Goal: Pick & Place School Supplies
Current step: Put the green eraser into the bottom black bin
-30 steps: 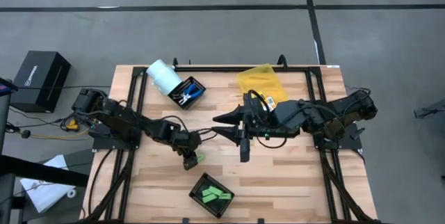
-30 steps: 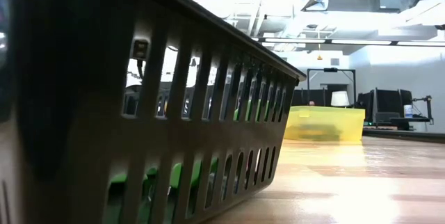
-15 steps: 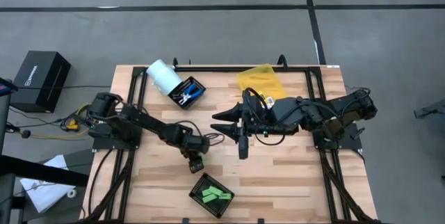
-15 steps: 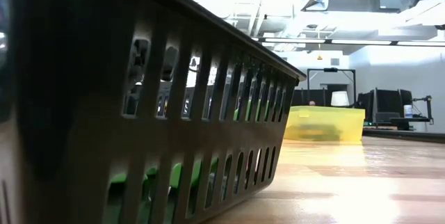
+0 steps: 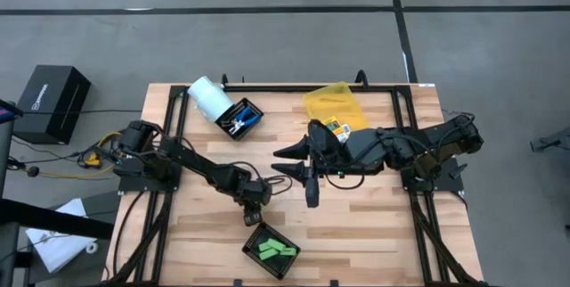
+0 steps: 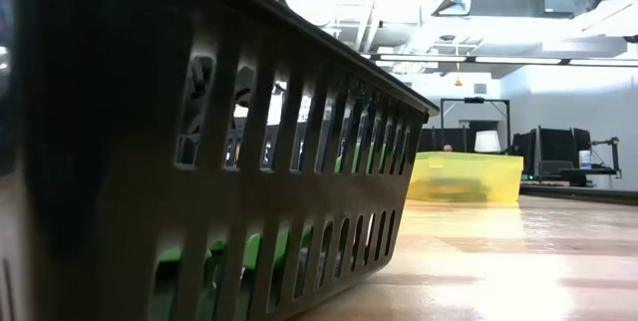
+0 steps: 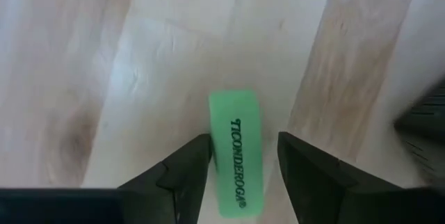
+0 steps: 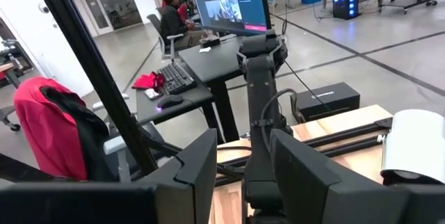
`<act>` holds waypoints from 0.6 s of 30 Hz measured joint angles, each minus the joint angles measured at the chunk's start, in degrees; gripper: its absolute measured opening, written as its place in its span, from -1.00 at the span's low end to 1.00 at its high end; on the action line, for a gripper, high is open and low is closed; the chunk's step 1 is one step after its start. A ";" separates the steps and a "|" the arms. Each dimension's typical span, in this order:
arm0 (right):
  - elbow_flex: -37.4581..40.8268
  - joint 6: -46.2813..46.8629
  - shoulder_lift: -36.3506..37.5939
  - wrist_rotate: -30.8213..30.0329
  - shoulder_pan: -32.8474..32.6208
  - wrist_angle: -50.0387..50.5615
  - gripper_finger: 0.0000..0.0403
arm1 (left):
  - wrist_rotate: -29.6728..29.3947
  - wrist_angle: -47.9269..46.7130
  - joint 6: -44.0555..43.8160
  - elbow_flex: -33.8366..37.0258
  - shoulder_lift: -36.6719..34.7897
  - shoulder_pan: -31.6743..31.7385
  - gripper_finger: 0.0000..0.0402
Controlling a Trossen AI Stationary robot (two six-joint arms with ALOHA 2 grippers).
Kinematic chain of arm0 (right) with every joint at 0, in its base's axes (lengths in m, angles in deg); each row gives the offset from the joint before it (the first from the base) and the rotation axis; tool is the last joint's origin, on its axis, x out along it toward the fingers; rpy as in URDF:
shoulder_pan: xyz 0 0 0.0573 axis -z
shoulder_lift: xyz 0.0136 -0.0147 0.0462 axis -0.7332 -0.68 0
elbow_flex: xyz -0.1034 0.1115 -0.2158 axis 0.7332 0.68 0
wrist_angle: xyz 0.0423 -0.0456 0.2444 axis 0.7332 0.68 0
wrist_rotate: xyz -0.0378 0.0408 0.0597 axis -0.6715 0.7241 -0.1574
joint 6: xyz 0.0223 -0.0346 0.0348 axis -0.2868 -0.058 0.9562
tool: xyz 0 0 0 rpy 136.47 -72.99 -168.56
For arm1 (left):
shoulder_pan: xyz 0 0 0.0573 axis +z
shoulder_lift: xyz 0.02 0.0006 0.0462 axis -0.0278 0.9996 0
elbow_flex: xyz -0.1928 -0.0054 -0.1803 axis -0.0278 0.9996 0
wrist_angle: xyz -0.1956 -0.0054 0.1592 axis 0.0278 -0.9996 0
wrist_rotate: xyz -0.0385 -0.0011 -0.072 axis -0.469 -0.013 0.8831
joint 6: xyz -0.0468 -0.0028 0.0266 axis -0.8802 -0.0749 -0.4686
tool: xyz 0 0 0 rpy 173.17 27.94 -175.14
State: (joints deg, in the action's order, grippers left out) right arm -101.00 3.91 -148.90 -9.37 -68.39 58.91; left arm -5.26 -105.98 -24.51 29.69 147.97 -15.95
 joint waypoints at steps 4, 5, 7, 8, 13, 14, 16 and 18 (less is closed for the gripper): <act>0.00 -0.28 0.00 -0.02 0.02 0.31 -0.37 | -1.79 0.94 2.75 0.42 0.14 0.82 -0.13; 0.00 -0.28 0.00 0.00 0.02 0.33 -0.38 | -2.40 1.52 3.10 0.74 0.16 0.94 -0.13; 0.00 -0.30 0.00 -0.02 0.02 0.32 -0.38 | -3.79 2.11 3.39 1.05 0.16 1.00 -0.13; 0.00 -0.36 0.00 -0.02 0.02 0.34 -0.38 | -3.99 2.16 3.51 1.09 0.16 1.06 -0.13; 0.00 -1.20 0.00 -0.02 0.02 0.57 -0.37 | -2.04 2.35 3.87 1.20 0.20 0.46 -0.13; 0.00 -1.31 0.00 -0.02 0.02 0.57 -0.37 | -1.79 2.37 3.71 1.22 0.20 0.33 -0.13; 0.00 -1.33 0.00 -0.02 0.02 0.57 -0.37 | -1.61 2.39 3.54 1.22 0.20 0.08 -0.13; 0.00 -1.33 0.00 -0.02 -0.02 0.61 -0.38 | -1.23 2.43 3.47 1.25 0.20 0.03 -0.13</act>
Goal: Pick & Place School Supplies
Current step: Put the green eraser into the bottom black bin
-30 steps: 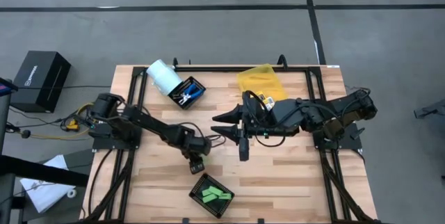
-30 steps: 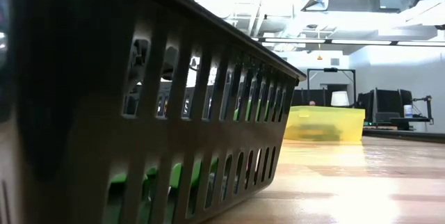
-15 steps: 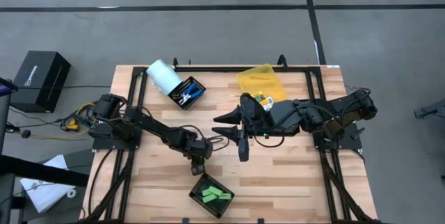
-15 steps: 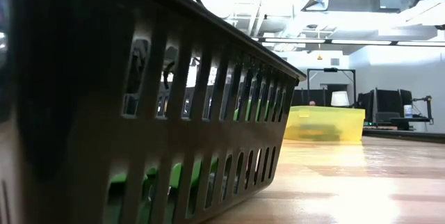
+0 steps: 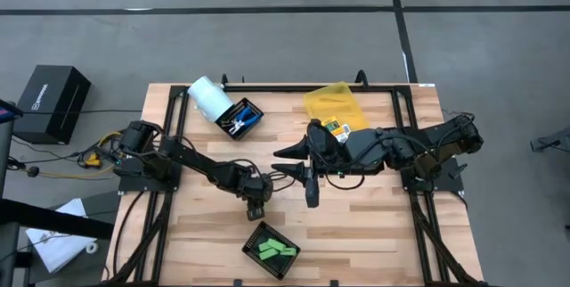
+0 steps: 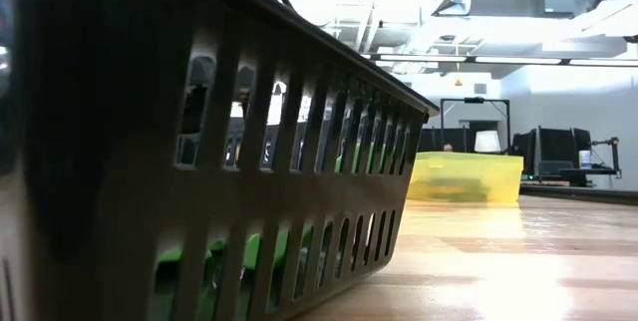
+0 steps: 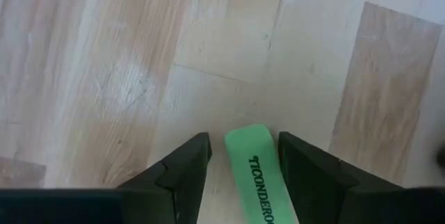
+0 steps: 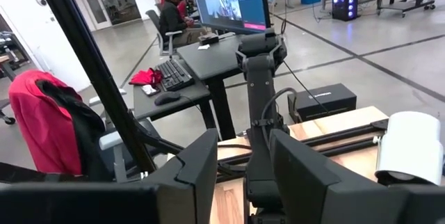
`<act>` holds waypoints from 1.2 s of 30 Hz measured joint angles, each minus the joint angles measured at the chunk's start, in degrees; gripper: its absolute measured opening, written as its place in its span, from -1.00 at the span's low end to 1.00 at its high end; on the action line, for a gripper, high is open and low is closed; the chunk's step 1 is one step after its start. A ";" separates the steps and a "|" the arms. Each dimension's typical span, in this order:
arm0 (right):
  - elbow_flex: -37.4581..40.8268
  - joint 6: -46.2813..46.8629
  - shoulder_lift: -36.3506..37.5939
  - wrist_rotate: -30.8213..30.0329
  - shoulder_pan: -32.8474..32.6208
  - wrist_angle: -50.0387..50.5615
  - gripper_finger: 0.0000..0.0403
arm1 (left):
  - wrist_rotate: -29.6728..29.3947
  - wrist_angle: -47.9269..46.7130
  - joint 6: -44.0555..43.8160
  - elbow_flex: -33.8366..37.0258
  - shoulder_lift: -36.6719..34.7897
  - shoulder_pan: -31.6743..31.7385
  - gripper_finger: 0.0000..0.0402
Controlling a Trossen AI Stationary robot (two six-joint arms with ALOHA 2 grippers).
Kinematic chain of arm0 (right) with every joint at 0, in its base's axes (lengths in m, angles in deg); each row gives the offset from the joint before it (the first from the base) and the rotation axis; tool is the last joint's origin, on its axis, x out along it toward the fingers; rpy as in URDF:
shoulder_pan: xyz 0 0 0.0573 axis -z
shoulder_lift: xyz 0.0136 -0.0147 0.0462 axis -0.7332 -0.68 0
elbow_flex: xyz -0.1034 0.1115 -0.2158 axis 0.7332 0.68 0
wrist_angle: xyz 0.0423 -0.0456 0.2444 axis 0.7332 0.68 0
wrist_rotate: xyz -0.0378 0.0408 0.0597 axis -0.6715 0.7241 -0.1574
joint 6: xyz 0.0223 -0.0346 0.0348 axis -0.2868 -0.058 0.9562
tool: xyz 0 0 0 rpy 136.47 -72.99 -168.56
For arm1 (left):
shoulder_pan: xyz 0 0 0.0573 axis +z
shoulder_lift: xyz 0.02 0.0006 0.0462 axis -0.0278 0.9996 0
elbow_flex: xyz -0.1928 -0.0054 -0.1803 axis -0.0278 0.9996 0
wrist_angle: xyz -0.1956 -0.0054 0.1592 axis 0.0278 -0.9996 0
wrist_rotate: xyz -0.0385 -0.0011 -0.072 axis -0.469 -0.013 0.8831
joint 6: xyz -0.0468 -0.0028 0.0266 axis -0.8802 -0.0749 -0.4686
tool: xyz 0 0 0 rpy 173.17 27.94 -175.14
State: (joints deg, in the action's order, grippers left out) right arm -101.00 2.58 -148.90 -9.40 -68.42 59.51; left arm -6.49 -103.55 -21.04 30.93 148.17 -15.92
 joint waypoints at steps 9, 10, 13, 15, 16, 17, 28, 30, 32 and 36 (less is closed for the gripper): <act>0.00 -0.24 0.00 0.00 -0.04 0.55 -0.39 | 2.14 0.29 2.16 0.02 0.00 0.72 -0.81; 0.00 -0.47 0.00 -0.01 -0.04 0.55 -0.39 | 2.44 0.55 2.14 0.06 0.00 0.76 -0.81; 0.00 -0.63 0.00 -0.02 0.05 0.55 -0.39 | 2.83 1.16 2.96 0.13 0.00 1.06 -0.81; 0.00 -1.13 0.00 -0.02 0.07 0.55 -0.39 | 3.41 1.29 3.49 0.14 0.00 1.44 -0.81; 0.00 -1.55 0.00 -0.02 0.07 0.55 -0.39 | 3.52 1.37 3.61 0.17 0.00 1.82 -0.81; 0.00 -1.94 0.00 -0.04 0.07 0.55 -0.39 | 3.89 1.48 3.65 0.18 0.00 2.22 -0.81; 0.00 -2.10 0.02 -0.15 1.90 0.29 -0.39 | 5.84 2.21 3.11 1.14 -4.00 6.72 -0.81; 0.00 -2.10 0.02 -0.15 1.95 0.29 -0.39 | 4.69 2.25 2.69 1.18 -4.56 6.28 -0.81; 0.00 -2.10 0.02 -0.14 1.92 0.29 -0.39 | 3.30 1.84 1.90 1.31 -5.37 5.95 -0.81; 0.00 -2.50 0.02 -0.12 1.92 0.28 -0.39 | 0.91 1.16 0.90 1.45 -8.25 6.17 -0.84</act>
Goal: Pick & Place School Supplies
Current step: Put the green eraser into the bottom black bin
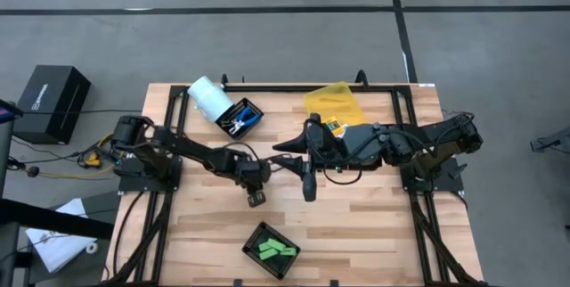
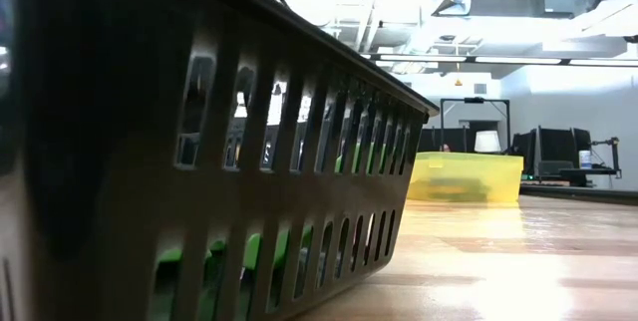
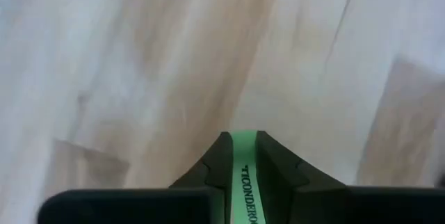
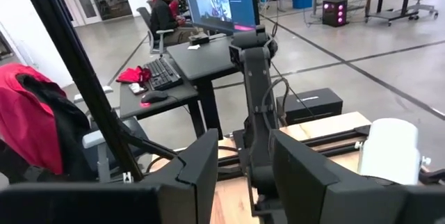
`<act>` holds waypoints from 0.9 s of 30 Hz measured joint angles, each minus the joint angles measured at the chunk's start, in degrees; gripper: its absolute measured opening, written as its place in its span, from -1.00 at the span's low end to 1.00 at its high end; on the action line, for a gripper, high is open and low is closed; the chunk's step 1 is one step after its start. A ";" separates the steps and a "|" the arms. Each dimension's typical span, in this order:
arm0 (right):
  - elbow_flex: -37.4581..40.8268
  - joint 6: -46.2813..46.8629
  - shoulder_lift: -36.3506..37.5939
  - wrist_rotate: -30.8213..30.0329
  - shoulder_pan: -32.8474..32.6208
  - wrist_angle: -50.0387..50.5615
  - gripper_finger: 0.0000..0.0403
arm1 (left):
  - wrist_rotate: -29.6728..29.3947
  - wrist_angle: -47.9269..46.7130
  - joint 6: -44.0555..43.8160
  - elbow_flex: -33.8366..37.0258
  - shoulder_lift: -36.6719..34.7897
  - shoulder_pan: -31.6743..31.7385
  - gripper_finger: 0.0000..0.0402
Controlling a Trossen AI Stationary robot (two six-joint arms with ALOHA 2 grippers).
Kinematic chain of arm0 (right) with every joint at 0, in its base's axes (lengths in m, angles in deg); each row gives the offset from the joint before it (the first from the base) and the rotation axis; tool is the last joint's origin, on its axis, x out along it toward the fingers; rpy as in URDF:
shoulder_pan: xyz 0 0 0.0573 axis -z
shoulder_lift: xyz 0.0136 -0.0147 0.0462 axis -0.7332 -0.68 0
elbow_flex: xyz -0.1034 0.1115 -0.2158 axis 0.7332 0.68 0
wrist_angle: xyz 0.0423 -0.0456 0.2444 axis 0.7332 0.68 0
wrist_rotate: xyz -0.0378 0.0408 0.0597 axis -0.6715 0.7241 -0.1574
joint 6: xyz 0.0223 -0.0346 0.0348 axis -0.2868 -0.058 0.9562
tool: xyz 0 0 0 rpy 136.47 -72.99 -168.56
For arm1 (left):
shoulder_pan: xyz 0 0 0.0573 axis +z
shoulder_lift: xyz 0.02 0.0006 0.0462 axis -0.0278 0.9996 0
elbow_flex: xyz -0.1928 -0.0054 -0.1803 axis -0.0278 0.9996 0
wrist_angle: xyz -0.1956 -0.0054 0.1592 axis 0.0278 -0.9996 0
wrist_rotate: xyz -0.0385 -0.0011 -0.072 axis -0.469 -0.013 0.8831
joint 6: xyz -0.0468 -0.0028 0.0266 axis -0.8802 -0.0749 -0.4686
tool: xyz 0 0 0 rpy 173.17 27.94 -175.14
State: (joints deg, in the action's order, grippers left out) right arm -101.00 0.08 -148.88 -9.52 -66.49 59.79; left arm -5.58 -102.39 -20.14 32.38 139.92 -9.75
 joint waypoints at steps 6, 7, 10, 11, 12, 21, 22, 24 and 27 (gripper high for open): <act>0.00 -0.93 0.00 0.00 0.55 -0.46 -0.39 | 0.64 0.78 -2.16 -0.14 -5.57 0.80 -0.98; 0.00 -0.95 0.00 0.01 0.67 -0.65 -0.39 | 1.09 0.88 -3.11 -0.16 -6.52 0.71 -0.98; 0.00 -1.06 0.00 0.05 1.13 -1.05 -0.39 | 1.54 1.11 -4.75 -0.26 -9.17 -0.77 -0.98; 0.00 -1.04 0.00 0.05 1.30 -1.06 -0.39 | 1.65 1.12 -5.32 -0.29 -9.72 -1.45 -0.98; 0.00 -1.06 0.00 0.05 1.50 -1.11 -0.39 | 1.80 1.02 -5.96 -0.29 -10.13 -2.05 -0.98; 0.00 -0.93 0.04 0.12 1.36 -1.50 -0.39 | 6.69 -7.42 7.45 1.38 -10.02 -7.64 -0.89; 0.00 -0.93 0.04 0.12 1.29 -1.50 -0.39 | 7.07 -7.61 8.52 2.19 -10.02 -7.76 -0.83; 0.00 -0.48 0.04 0.12 0.97 -1.51 -0.39 | 8.21 -7.59 10.07 3.95 -10.02 -7.46 -0.68; 0.00 -0.47 0.04 0.12 0.69 -1.52 -0.39 | 10.10 -7.59 13.30 5.81 -10.02 -7.50 -0.42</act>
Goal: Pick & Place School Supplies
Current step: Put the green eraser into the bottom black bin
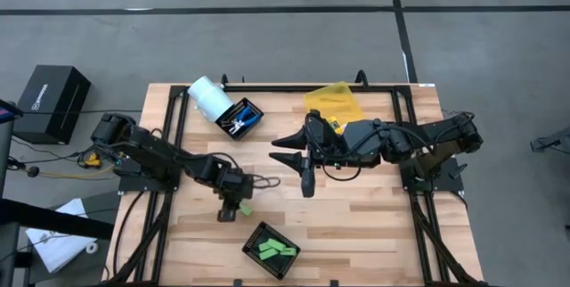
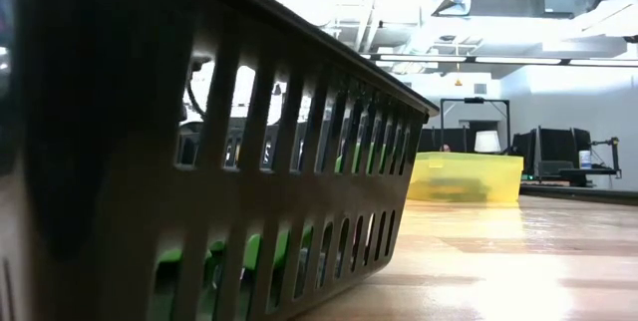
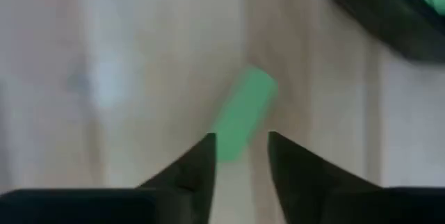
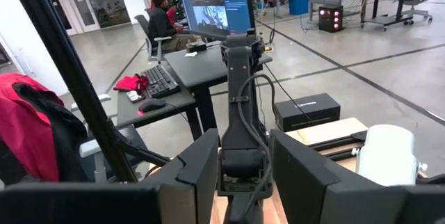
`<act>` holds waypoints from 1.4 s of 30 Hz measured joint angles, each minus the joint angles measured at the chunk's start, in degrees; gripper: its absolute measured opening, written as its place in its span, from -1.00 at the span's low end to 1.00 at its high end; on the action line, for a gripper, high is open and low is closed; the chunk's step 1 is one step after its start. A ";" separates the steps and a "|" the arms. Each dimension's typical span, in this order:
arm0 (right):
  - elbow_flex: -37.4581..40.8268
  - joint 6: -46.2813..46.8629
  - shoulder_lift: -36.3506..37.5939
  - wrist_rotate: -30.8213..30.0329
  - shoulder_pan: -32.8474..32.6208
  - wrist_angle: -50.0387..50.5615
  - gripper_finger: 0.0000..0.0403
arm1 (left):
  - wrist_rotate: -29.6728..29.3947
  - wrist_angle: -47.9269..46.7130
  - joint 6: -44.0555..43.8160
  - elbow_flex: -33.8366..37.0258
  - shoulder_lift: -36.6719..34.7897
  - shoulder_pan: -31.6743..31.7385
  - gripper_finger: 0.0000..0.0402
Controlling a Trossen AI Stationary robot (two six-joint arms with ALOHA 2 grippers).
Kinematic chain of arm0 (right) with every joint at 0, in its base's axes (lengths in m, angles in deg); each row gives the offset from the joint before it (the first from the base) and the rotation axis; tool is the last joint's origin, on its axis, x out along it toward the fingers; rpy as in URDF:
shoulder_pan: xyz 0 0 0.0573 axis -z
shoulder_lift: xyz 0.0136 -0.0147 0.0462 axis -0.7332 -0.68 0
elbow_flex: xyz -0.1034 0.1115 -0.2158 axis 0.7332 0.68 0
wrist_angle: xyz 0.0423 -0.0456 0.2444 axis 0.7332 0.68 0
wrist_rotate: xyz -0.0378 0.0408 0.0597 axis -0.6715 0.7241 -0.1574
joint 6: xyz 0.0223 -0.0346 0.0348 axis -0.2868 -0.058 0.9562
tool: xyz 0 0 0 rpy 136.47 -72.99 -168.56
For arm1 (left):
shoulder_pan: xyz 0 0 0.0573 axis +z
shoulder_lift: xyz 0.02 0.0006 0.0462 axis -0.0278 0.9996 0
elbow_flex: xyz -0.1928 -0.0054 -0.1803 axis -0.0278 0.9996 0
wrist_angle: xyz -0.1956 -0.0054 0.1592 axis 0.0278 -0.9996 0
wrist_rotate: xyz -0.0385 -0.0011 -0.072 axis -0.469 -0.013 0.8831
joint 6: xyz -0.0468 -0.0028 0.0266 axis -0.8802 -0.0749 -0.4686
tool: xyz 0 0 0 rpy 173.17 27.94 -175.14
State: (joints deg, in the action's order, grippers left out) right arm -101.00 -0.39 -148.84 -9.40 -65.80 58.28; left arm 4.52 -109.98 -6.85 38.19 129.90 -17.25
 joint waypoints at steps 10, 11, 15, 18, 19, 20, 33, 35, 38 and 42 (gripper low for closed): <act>0.00 0.19 0.00 0.00 -0.26 -0.38 -0.39 | 0.59 0.35 11.06 0.28 -0.17 -0.35 0.19; 0.00 0.19 0.00 0.00 -0.26 -0.40 -0.39 | 0.56 0.37 11.85 0.28 -0.17 -0.36 0.19; 0.00 0.19 0.00 0.01 -0.16 -0.40 -0.39 | 0.60 0.64 13.85 0.28 0.38 -0.90 0.15; 0.00 0.19 0.00 0.02 0.21 -0.42 -0.39 | 0.75 1.64 14.62 0.72 0.75 -1.11 0.11; 0.00 0.19 0.00 0.01 0.38 -0.44 -0.39 | 0.80 2.02 14.64 0.72 1.31 -1.11 0.10; 0.00 0.19 0.00 0.00 0.51 -0.45 -0.39 | 0.81 1.96 14.65 0.76 1.81 -1.11 0.09; 0.00 1.50 0.00 0.02 1.56 -0.33 -0.39 | -2.20 6.08 15.35 -0.16 11.83 -1.31 -0.23; 0.00 1.52 0.00 0.01 1.56 -0.35 -0.39 | -2.32 6.85 16.26 -0.18 12.02 -1.18 -0.65; 0.00 1.51 0.00 0.01 1.56 -0.40 -0.39 | -2.61 7.42 16.24 0.32 10.86 -0.97 -0.78; 0.00 1.52 0.00 0.00 1.71 -0.60 -0.39 | -3.35 7.03 15.35 0.76 8.59 -0.11 -0.78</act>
State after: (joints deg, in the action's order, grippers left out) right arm -101.00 1.14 -148.84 -9.40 -64.08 57.68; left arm 1.17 -102.95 8.50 38.95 138.50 -17.37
